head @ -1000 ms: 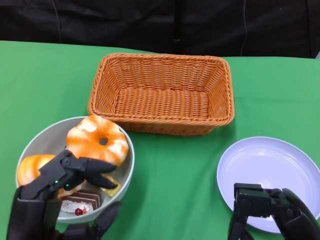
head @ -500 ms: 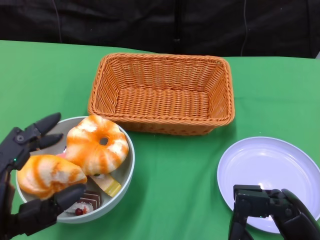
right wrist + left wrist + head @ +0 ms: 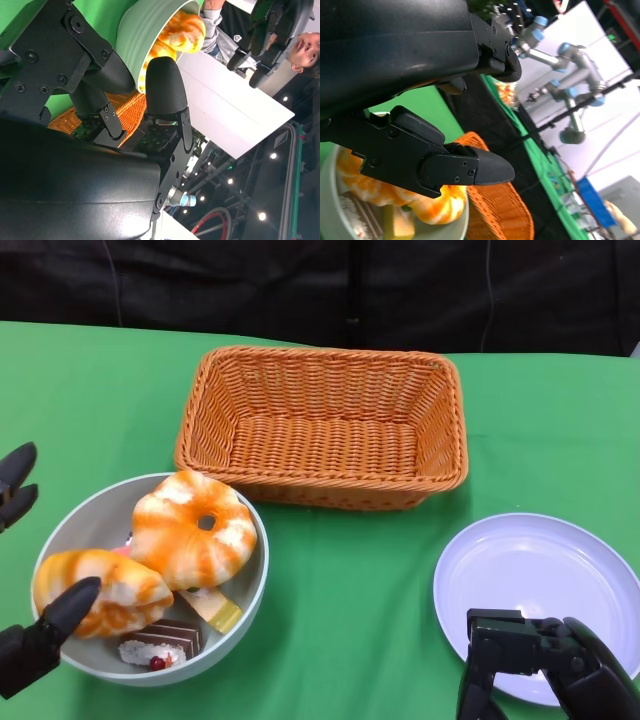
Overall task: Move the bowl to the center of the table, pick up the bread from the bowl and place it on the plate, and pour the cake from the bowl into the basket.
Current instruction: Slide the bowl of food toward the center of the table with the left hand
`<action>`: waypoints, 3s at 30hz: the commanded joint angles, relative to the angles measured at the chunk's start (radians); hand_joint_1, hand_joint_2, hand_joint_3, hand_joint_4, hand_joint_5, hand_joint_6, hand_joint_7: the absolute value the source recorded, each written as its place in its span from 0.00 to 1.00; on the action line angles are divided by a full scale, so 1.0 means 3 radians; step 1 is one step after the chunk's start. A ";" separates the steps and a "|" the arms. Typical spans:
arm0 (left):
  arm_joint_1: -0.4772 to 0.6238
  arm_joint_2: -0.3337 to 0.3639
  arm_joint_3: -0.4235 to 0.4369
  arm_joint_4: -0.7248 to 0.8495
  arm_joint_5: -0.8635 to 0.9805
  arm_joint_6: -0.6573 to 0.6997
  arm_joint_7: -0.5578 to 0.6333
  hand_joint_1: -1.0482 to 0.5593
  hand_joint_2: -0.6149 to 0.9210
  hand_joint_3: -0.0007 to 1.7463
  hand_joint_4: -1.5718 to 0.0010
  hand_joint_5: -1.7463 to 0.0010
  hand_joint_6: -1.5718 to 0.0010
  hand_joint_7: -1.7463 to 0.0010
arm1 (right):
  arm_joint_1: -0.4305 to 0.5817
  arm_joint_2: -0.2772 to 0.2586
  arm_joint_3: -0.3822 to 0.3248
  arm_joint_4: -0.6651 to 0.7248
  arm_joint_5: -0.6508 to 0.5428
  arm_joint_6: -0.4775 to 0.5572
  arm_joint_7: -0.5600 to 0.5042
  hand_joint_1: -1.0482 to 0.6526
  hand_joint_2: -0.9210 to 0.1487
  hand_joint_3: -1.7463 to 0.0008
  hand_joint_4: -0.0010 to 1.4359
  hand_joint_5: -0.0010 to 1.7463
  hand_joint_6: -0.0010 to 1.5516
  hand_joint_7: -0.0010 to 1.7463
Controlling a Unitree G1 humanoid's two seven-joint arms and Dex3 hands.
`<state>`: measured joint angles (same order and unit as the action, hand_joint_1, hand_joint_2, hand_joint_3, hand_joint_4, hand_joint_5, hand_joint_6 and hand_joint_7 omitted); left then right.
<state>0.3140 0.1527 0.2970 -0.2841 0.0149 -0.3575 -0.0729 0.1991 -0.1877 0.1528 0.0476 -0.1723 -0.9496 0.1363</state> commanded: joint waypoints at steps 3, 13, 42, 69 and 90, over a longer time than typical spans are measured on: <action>-0.0029 0.0008 0.0057 0.0192 0.0056 0.0054 0.0117 0.23 1.00 0.29 1.00 0.78 0.96 0.91 | 0.0025 -0.0048 -0.0042 -0.0028 0.0017 -0.0005 -0.0009 0.59 0.72 0.00 0.60 1.00 0.48 0.88; -0.0141 0.0022 0.0003 0.0486 0.0118 0.0217 0.0189 0.23 1.00 0.31 1.00 0.86 0.96 0.94 | 0.0020 -0.0075 -0.0078 0.0017 0.0041 -0.0040 -0.0008 0.58 0.72 0.00 0.60 1.00 0.48 0.88; -0.0901 0.0423 -0.0037 0.1482 -0.0347 0.1369 -0.0351 0.23 1.00 0.35 1.00 1.00 1.00 1.00 | 0.0102 -0.0108 -0.0078 -0.0101 0.0048 -0.0003 0.0047 0.57 0.72 0.01 0.61 0.99 0.49 0.88; -0.1212 0.0655 0.0068 0.1730 -0.1663 0.2517 -0.1743 0.19 1.00 0.36 1.00 1.00 1.00 1.00 | 0.0109 -0.0113 -0.0104 -0.0128 0.0062 0.0003 0.0072 0.57 0.72 0.00 0.62 0.98 0.49 0.88; -0.1066 0.0457 -0.0111 0.1021 -0.1804 0.2888 -0.1654 0.17 1.00 0.36 1.00 1.00 1.00 1.00 | 0.0139 -0.0101 -0.0082 -0.0227 0.0067 0.0075 0.0083 0.58 0.71 0.01 0.62 0.99 0.49 0.88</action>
<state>-0.0129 0.2944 0.2722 0.0461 -0.5160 0.4971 -0.5771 0.2319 -0.2097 0.1283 -0.0097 -0.1634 -0.9327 0.1619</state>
